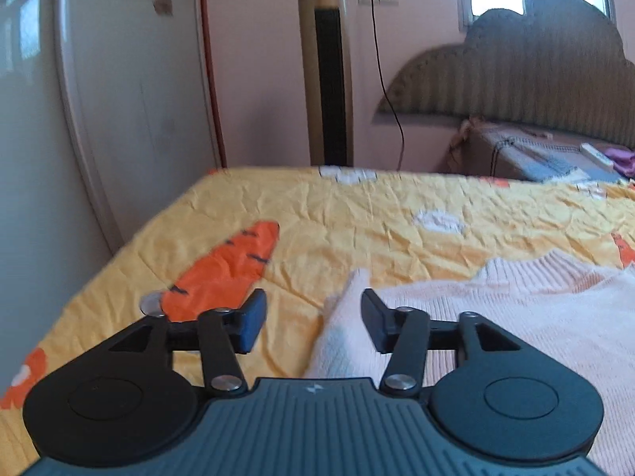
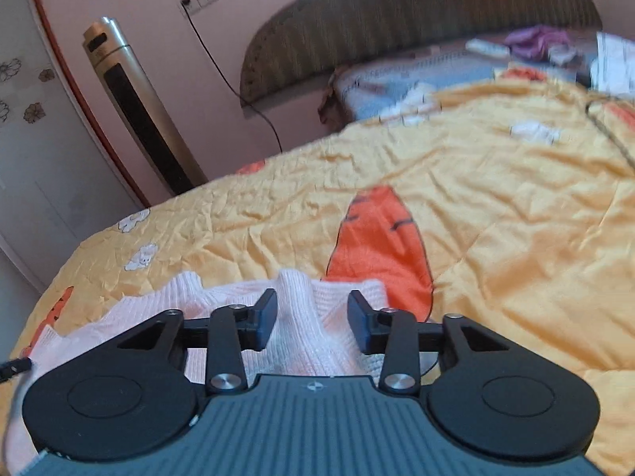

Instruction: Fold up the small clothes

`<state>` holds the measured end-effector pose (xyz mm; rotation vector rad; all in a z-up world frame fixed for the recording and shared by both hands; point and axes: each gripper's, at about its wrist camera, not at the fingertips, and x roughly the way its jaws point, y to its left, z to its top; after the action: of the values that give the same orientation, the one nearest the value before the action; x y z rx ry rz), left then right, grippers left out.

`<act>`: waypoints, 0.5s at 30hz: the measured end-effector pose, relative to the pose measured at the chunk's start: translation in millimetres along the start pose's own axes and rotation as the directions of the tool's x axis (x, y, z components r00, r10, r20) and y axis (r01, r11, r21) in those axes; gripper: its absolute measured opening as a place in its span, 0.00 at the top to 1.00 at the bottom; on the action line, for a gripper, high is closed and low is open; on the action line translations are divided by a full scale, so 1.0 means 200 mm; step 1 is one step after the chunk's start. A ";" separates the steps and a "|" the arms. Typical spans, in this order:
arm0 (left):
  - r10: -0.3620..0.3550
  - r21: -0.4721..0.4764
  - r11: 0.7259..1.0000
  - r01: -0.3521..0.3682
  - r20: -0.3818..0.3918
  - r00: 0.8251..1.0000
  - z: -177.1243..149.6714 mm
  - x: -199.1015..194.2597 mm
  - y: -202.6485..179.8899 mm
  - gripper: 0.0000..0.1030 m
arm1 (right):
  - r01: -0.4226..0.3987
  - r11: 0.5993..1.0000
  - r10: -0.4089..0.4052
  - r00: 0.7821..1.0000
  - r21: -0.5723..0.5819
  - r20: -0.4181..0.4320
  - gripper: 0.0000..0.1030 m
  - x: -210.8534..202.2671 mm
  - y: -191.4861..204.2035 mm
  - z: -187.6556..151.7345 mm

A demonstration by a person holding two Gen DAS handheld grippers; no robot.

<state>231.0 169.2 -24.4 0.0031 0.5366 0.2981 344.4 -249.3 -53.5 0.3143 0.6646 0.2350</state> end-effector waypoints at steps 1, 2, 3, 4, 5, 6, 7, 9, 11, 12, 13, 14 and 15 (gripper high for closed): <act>0.008 0.008 1.000 -0.008 0.033 0.999 0.00 -0.02 -0.03 0.24 | -0.003 1.000 0.003 1.000 -0.028 0.030 0.40 -0.04 0.04 -0.01; -0.003 0.034 0.999 0.002 0.038 0.999 0.00 -0.02 -0.08 0.23 | -0.023 0.998 0.025 0.999 -0.062 0.035 0.35 -0.07 0.08 -0.01; -0.028 0.083 0.996 0.027 0.010 1.000 -0.01 0.01 -0.14 0.23 | -0.042 0.994 0.044 0.999 -0.099 0.020 0.33 -0.07 0.13 -0.02; -0.046 0.118 0.992 0.049 -0.023 0.999 -0.03 0.04 -0.21 0.23 | -0.045 0.988 0.045 0.999 -0.145 0.000 0.32 -0.06 0.19 -0.03; -0.060 0.141 0.988 0.067 -0.048 0.997 -0.05 0.08 -0.26 0.23 | -0.044 0.980 0.042 0.999 -0.195 -0.015 0.32 -0.03 0.25 -0.05; -0.070 0.158 0.984 0.080 -0.068 0.995 -0.07 0.12 -0.31 0.23 | -0.043 0.972 0.039 0.999 -0.232 -0.023 0.34 0.00 0.30 -0.07; -0.071 0.170 0.982 0.086 -0.096 0.993 -0.10 0.16 -0.34 0.23 | -0.039 0.964 0.033 0.999 -0.262 -0.028 0.34 0.04 0.34 -0.09; -0.084 0.129 0.986 0.104 -0.157 0.984 -0.17 0.26 -0.34 0.22 | -0.009 0.941 -0.013 0.998 -0.338 -0.064 0.34 0.14 0.40 -0.14; -0.131 0.041 0.990 0.138 -0.145 0.981 -0.20 0.29 -0.28 0.21 | 0.020 0.941 -0.061 0.992 -0.337 -0.110 0.31 0.23 0.36 -0.19; -0.147 0.021 0.988 0.151 -0.144 0.979 -0.20 0.30 -0.27 0.21 | 0.007 0.944 -0.037 0.996 -0.329 -0.086 0.29 0.23 0.33 -0.21; -0.152 0.027 0.987 0.157 -0.142 0.978 -0.21 0.30 -0.27 0.21 | 0.000 0.950 -0.028 0.996 -0.311 -0.087 0.29 0.23 0.32 -0.20; -0.154 0.036 0.986 0.160 -0.139 0.978 -0.21 0.30 -0.27 0.21 | 0.000 0.953 -0.029 0.996 -0.304 -0.090 0.29 0.23 0.31 -0.20; -0.158 0.034 0.986 0.164 -0.137 0.978 -0.21 0.30 -0.27 0.21 | 0.007 0.951 -0.036 0.995 -0.308 -0.090 0.28 0.23 0.31 -0.21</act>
<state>273.9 131.3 -95.9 -0.0165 0.6732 0.1286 346.0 -168.2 -87.8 -0.0042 0.7133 0.3298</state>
